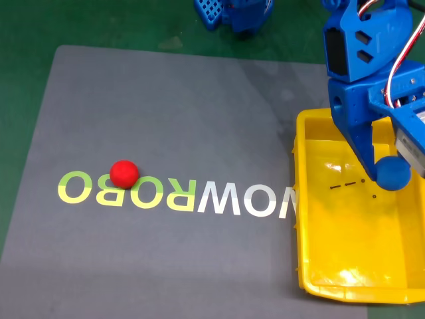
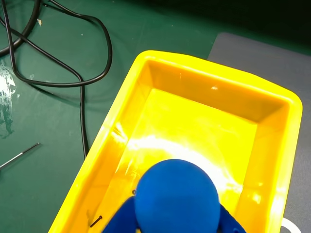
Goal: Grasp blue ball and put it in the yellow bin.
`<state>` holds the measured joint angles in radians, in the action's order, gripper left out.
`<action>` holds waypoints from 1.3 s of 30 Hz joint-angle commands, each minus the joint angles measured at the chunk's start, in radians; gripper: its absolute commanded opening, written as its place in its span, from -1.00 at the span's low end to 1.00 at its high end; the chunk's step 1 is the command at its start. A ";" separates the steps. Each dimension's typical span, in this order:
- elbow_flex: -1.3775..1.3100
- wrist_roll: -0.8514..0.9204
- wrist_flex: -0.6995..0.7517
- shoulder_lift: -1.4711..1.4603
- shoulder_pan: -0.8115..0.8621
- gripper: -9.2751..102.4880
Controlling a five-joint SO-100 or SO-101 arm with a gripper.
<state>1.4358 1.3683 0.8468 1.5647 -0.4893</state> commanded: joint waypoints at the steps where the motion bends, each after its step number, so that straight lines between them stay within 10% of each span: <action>1: -0.049 -0.011 0.002 0.038 -0.011 -0.34; 21: -0.026 0.002 0.012 0.086 0.038 -0.15; 39: 0.528 0.060 0.051 0.815 0.322 -0.23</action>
<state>1.9067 1.4251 0.8958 2.2273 -0.2040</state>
